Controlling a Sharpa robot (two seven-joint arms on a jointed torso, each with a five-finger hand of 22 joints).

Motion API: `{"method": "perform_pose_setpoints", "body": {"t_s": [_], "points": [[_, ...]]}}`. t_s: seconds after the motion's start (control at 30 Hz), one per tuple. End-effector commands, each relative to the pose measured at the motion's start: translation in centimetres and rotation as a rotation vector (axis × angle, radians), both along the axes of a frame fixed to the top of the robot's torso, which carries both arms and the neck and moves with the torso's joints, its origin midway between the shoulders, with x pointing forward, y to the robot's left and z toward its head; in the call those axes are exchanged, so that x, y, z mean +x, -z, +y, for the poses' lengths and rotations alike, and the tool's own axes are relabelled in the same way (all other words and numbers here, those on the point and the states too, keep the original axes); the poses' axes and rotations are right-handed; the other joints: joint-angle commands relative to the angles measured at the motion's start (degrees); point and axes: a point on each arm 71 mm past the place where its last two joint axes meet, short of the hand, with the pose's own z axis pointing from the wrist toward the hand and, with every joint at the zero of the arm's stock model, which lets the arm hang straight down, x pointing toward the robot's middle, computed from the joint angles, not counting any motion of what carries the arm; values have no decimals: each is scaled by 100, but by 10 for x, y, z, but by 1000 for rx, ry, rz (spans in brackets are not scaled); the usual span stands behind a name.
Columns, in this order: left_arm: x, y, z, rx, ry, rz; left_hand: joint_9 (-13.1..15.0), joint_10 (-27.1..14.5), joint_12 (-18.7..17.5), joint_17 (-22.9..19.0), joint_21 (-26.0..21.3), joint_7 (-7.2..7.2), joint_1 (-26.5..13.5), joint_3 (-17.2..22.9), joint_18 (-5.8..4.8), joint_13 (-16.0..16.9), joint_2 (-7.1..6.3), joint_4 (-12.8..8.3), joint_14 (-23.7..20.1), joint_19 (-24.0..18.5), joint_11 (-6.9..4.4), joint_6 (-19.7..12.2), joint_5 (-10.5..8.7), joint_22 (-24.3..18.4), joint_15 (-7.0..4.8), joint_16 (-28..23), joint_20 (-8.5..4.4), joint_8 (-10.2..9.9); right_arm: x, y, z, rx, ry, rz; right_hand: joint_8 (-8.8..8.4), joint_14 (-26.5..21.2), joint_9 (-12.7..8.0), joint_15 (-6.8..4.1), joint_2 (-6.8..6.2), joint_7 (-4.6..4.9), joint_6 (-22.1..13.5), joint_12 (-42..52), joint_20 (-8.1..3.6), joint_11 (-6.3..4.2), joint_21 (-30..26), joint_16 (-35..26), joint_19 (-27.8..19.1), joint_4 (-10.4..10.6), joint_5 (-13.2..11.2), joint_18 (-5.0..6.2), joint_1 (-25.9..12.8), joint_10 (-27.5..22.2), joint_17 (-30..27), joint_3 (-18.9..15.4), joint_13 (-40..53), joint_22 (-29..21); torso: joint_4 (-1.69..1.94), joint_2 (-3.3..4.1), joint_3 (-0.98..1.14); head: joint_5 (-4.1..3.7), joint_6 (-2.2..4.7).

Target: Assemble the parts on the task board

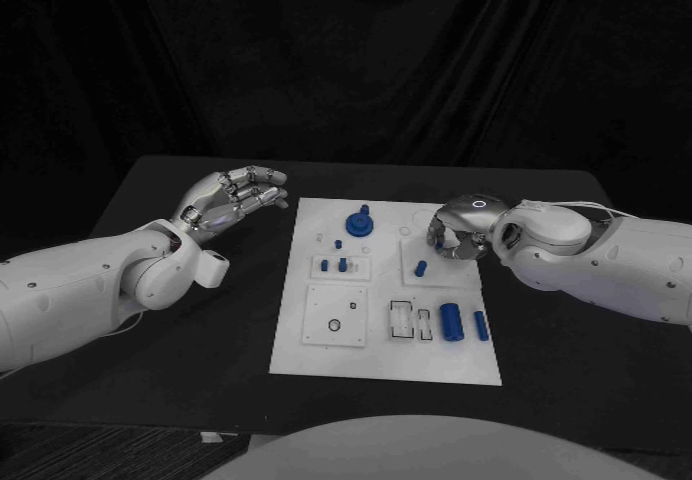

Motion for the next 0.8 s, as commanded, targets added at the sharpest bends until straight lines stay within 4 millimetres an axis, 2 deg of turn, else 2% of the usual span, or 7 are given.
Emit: {"method": "perform_pose_setpoints", "body": {"t_s": [0.03,0.3,0.43,0.6,0.8], "points": [[-1,-4,-2,-52,19,-43,-12,6,37,-9,26,67,70,-11,81,-12,8,-33,46,53,31,5,44,-2,8,21,0,5,-1,2,-1,-6,8,4,66,3,67,-6,55,-3,86,-2,-11,-9,-28,-58,2,-49,24,43,32,81,-37,0,-16,27,2,-2,2,15,-1],[-2,-3,-3,-50,23,-36,-64,19,50,-27,44,175,129,-17,78,-58,50,-57,94,91,-31,73,108,-6,19,27,11,9,-1,2,-2,-6,9,2,194,-6,292,-40,120,-28,254,21,-37,-57,-30,-76,-16,-145,6,47,85,304,-59,-29,-33,105,-1,-1,-1,21,-1],[-2,-3,-3,-50,25,-34,-76,28,55,-31,47,188,148,-16,78,-68,60,-66,107,98,-41,94,130,-7,20,29,12,10,-1,1,-2,0,4,-4,236,3,397,-53,162,-32,307,12,-50,-72,-24,-67,-14,-188,-21,47,113,390,-54,-43,-50,151,1,5,-1,13,-1],[-1,-2,-4,-49,25,-32,-91,42,61,-34,54,195,166,-8,78,-80,86,-69,134,111,-44,120,149,-8,25,37,15,10,-1,-1,-1,20,-8,-19,299,40,554,-91,222,-82,409,-6,-74,-126,-19,-32,6,-210,-132,52,107,559,-25,-83,-76,201,5,5,1,8,-1],[-1,-2,-4,-47,25,-29,-129,68,69,-43,73,196,230,14,74,-108,122,-100,184,143,-43,149,201,-7,39,48,21,-7,-2,-4,-1,66,-13,-47,307,55,617,-109,255,-98,436,-43,-89,-147,-20,-25,23,-222,-206,54,124,614,-22,-87,-100,214,12,0,2,26,-1]]}}
